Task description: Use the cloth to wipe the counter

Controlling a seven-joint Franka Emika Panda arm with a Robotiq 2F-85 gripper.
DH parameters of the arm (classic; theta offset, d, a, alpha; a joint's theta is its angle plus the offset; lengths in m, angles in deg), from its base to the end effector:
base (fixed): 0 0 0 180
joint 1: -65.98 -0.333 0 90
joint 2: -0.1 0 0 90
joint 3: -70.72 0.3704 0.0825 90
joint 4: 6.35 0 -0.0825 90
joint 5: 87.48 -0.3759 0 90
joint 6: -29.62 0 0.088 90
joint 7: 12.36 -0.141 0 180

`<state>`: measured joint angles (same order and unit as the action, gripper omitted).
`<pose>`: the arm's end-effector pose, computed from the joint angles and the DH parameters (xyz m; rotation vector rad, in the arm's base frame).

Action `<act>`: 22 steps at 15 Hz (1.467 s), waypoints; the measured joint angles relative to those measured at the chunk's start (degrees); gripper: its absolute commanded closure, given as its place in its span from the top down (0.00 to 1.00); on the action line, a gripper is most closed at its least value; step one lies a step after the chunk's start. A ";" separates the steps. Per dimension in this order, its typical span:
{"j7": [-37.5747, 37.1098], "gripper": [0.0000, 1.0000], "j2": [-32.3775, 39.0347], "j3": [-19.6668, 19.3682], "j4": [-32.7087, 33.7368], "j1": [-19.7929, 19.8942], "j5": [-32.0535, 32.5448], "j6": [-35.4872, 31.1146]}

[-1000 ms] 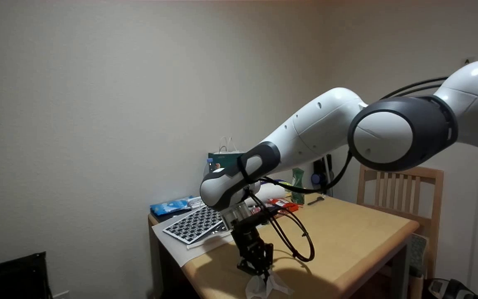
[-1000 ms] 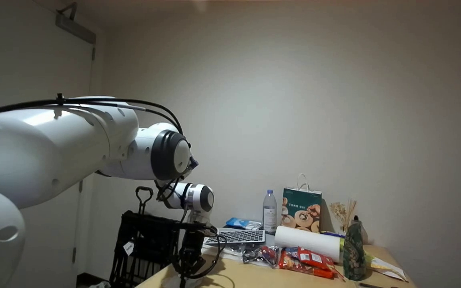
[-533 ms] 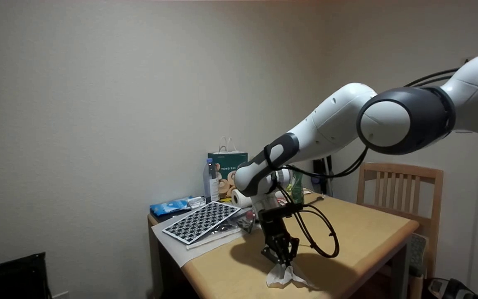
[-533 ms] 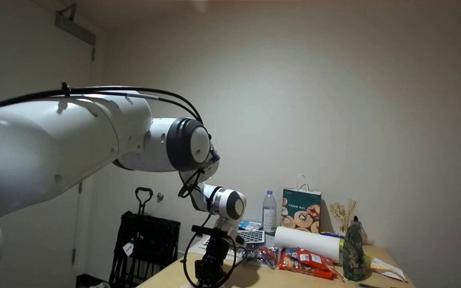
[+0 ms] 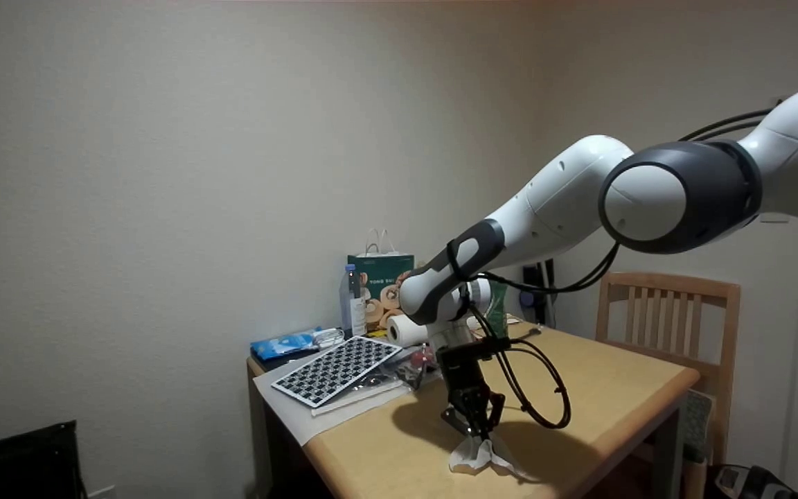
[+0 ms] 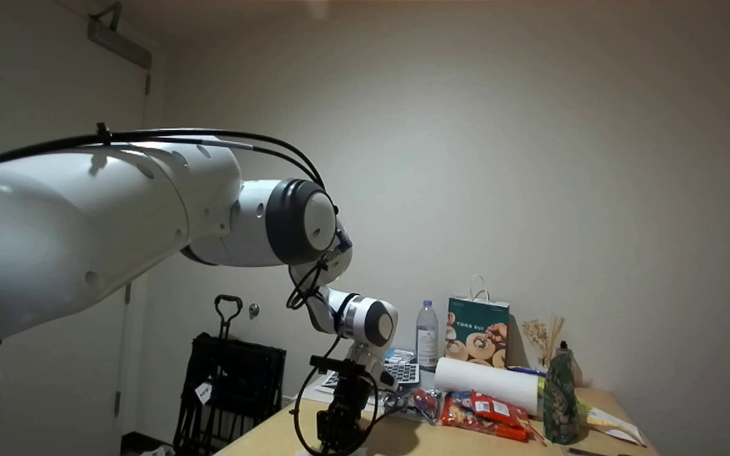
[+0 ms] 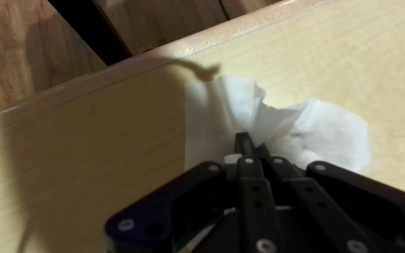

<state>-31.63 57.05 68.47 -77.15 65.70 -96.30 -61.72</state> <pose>0.6915 0.0034 0.1362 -2.9035 0.6156 0.9884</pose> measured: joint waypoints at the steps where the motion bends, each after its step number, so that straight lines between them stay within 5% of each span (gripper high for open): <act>1: -1.57 0.00 -0.10 -0.67 0.03 0.10 -0.09 -0.78; 9: -7.60 0.01 -1.81 -5.81 -3.17 6.77 -3.60 -4.67; 17: -10.81 0.00 -1.50 -7.10 -2.64 7.06 -3.90 -4.56; 22: -12.27 0.00 -0.39 -8.07 -2.75 11.31 -4.22 4.37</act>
<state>-43.90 56.65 60.40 -79.90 77.01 -100.52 -57.35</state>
